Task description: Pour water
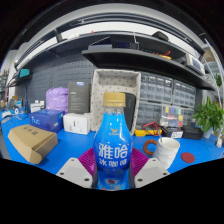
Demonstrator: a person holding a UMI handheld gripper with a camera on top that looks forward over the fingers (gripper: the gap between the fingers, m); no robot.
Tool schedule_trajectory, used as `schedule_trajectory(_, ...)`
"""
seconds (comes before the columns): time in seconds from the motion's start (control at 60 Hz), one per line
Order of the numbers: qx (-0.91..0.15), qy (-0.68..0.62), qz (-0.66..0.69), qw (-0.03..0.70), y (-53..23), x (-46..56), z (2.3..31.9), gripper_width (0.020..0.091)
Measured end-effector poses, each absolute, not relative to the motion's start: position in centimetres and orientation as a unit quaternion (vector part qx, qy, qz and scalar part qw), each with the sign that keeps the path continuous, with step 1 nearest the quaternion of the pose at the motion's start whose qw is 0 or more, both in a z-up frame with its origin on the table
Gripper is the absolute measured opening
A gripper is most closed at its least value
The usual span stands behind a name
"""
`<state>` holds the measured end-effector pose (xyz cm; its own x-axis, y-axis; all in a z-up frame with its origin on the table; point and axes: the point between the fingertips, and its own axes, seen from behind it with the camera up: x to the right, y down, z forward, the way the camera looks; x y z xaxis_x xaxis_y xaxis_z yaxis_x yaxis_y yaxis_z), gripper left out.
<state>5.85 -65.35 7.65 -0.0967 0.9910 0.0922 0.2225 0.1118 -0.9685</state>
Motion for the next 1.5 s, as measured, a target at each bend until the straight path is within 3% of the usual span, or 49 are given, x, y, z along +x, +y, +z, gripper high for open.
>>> schedule_trajectory(0.333,-0.593,-0.557,0.441,0.379,-64.2,4.8,7.1,0.0426)
schedule_trajectory(0.533,-0.699,-0.454,0.503,0.228,-65.9,2.5,7.7,0.0426)
schedule_trajectory(0.733,-0.783,-0.271,0.553,0.086,-64.7,0.0,9.2,0.0427)
schedule_trajectory(1.25,-0.803,0.039,0.567,-0.18,-61.0,-3.1,11.9,0.0437)
schedule_trajectory(1.5,-0.812,0.022,0.545,-0.207,-60.8,-2.8,12.2,0.0439)
